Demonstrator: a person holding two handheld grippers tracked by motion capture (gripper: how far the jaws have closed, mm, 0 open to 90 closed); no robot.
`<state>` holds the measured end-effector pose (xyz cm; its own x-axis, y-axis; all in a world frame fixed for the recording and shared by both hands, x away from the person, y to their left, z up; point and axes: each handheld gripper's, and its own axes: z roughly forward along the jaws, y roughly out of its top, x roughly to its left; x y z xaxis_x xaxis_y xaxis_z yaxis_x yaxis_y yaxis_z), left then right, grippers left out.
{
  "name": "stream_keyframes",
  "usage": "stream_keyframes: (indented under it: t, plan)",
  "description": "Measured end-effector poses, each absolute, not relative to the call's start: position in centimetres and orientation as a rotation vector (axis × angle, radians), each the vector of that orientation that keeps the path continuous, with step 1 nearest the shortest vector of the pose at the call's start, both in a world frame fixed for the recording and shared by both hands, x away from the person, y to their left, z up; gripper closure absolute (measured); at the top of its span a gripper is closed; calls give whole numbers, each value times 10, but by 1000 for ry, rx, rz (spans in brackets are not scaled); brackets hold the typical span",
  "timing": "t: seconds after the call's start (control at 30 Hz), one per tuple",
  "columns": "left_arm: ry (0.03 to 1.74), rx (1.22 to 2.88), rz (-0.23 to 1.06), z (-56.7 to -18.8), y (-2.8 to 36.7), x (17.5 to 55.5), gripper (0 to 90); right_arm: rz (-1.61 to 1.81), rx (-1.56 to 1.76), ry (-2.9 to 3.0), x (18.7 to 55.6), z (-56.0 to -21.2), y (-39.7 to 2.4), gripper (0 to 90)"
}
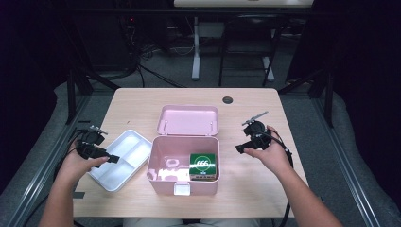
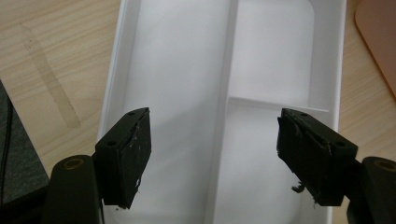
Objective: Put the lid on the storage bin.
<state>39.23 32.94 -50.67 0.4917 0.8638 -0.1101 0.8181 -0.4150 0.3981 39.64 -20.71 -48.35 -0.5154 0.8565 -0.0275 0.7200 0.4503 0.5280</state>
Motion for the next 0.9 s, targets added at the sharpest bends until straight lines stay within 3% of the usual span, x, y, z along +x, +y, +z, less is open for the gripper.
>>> stream_keyframes:
  t: [0.53, 0.7, 0.9]
  plan:
    - [1445, 2310, 258, -508, 332, 391, 324, 911, 1469, 2097, 372, -524, -224, 258]
    - [1411, 2323, 263, -506, 327, 391, 406, 923, 1443, 2087, 369, -530, -225, 271]
    - [1400, 2332, 288, -499, 319, 393, 449, 968, 1434, 2057, 365, -530, -231, 359]
